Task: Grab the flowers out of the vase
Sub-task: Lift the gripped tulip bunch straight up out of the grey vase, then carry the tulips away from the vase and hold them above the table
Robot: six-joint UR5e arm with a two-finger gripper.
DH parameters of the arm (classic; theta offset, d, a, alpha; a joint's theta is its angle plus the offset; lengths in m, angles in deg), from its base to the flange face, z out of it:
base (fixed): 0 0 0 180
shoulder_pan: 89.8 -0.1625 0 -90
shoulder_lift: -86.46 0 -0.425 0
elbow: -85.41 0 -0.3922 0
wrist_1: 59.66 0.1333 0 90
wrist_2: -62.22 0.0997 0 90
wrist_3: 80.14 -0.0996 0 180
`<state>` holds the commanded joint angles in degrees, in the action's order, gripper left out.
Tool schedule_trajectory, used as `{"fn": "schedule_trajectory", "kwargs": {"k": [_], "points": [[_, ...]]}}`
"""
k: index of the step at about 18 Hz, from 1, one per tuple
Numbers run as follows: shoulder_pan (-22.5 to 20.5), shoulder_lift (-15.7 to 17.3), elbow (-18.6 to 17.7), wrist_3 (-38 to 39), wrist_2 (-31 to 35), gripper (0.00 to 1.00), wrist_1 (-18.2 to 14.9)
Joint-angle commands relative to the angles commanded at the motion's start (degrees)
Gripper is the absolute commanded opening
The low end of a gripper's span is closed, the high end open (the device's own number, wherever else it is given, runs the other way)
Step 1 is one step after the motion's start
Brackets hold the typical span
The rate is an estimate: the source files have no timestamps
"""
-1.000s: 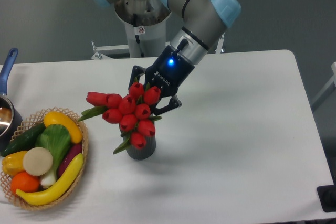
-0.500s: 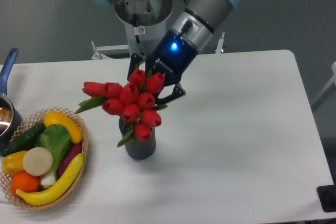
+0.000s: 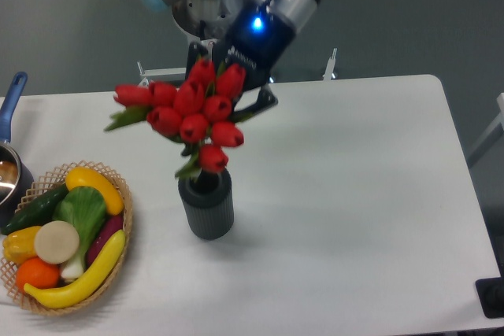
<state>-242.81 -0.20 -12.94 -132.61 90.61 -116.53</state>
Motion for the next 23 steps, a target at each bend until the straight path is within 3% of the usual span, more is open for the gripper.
{"fn": "schedule_trajectory", "kwargs": {"k": [6, 13, 20, 23], "points": [[-7.4, -0.7, 0.3, -2.5, 0.0, 0.34, 0.3], [-13.7, -7.4, -0.1, -15.2, 0.1, 0.34, 0.4], [-15.5, -13.4, 1.0, -20.6, 0.1, 0.34, 1.3], [-15.5, -14.1, 1.0, -20.6, 0.1, 0.35, 2.2]]}}
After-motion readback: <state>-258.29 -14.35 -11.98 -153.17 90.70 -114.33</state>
